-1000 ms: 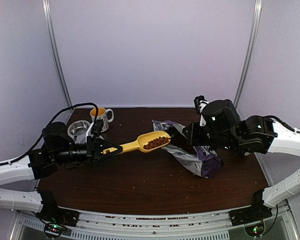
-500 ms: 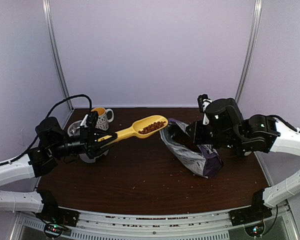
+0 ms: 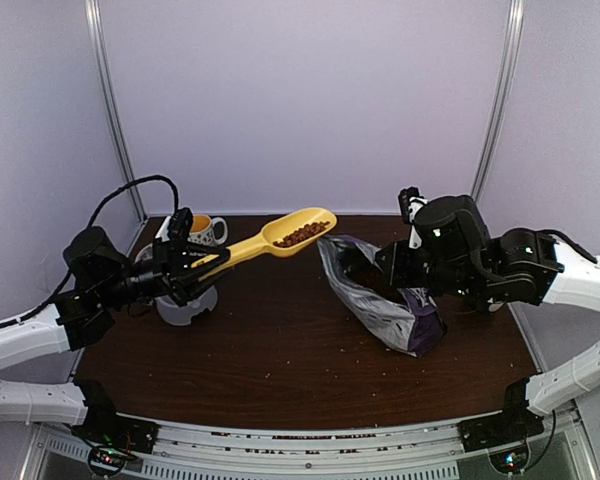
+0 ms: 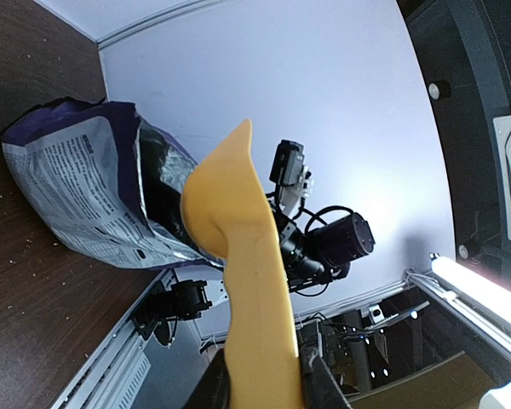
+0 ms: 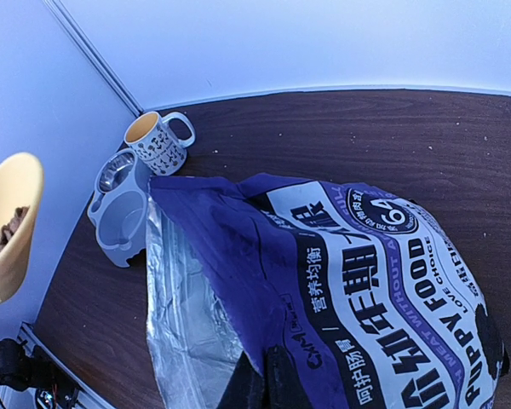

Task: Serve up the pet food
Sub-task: Place the pet food in the corner of the board.

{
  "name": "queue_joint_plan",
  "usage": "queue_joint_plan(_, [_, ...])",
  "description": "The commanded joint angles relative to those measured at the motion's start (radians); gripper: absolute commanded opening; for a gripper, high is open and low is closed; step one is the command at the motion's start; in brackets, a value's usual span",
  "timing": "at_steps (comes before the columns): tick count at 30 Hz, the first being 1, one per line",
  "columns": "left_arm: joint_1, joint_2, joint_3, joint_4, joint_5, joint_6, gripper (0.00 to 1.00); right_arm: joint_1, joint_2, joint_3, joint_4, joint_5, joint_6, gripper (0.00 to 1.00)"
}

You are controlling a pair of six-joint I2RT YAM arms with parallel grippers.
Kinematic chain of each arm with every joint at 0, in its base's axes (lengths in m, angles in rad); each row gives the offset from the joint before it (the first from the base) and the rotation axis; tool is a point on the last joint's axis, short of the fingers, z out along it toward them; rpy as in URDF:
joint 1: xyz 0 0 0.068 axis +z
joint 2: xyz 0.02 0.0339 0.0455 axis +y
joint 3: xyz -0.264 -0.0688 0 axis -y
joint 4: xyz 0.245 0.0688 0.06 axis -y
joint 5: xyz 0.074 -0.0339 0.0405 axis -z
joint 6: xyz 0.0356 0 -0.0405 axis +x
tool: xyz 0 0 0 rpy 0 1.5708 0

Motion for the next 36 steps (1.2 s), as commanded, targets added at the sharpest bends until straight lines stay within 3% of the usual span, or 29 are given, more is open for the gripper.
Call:
queue_joint_plan(1, [0.067,0.003,0.007,0.095,-0.012,-0.043,0.11,-0.001,-0.022,0.012,-0.001,0.025,-0.003,0.0])
queue_joint_plan(26, [0.775,-0.227,-0.368,0.005,0.182,-0.027,0.11,-0.001,-0.024,0.021,-0.005,0.033,-0.026,0.0])
queue_joint_plan(36, [1.037,-0.327,-0.411,-0.196,0.265,0.079,0.11,-0.004,-0.018,0.027,0.001,0.03,-0.034,0.0])
